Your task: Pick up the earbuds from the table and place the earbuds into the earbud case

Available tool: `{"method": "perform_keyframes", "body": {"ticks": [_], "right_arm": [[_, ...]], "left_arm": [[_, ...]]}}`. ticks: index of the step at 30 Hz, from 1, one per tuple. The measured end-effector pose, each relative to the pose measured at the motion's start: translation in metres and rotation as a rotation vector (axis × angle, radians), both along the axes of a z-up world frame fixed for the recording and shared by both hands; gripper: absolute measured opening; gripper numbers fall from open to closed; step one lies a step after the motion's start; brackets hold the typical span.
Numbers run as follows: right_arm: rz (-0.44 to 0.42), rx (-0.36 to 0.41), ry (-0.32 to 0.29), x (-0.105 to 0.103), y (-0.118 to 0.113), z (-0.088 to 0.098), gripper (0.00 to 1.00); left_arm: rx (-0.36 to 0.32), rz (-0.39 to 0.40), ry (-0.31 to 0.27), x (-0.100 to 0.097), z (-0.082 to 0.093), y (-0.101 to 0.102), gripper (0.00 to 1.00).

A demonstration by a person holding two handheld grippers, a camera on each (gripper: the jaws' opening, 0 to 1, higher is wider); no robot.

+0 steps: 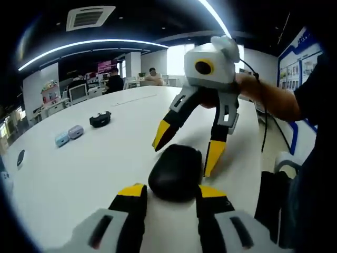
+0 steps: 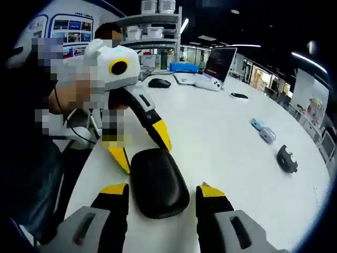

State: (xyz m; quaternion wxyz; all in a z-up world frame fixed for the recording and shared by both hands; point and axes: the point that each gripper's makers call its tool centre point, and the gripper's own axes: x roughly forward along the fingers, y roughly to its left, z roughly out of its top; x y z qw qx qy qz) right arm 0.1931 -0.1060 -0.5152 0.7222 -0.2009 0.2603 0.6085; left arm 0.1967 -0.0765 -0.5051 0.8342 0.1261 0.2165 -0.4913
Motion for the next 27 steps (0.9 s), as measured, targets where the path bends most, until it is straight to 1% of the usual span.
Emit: {"method": "perform_keyframes", "body": {"ticks": [1, 2, 3, 7, 10, 14, 19, 27], "right_arm": [[-0.004, 0.005, 0.001, 0.000, 0.000, -0.003, 0.47], [-0.002, 0.041, -0.015, -0.002, 0.003, 0.001, 0.45], [-0.007, 0.065, -0.011, -0.002, 0.005, 0.003, 0.43], [-0.026, 0.114, -0.025, -0.003, 0.007, 0.005, 0.42], [-0.034, 0.133, -0.032, -0.004, 0.005, 0.007, 0.41], [-0.049, 0.142, -0.041, -0.005, 0.001, 0.008, 0.40], [-0.067, 0.139, -0.059, -0.006, -0.011, 0.010, 0.40], [-0.103, 0.125, -0.083, -0.006, -0.031, 0.010, 0.39]], "left_arm": [[-0.002, -0.006, -0.004, 0.000, 0.000, -0.001, 0.38], [-0.005, -0.008, -0.003, -0.001, 0.000, -0.002, 0.38], [-0.008, -0.011, -0.001, -0.001, 0.000, -0.003, 0.38], [-0.010, -0.011, -0.005, 0.000, 0.000, -0.003, 0.38], [-0.017, -0.013, -0.007, 0.000, 0.001, -0.004, 0.39], [-0.032, -0.015, -0.004, 0.001, 0.003, -0.006, 0.39], [-0.043, -0.037, -0.013, 0.002, 0.011, -0.016, 0.39], [-0.020, -0.078, -0.013, 0.004, 0.009, -0.036, 0.39]]}}
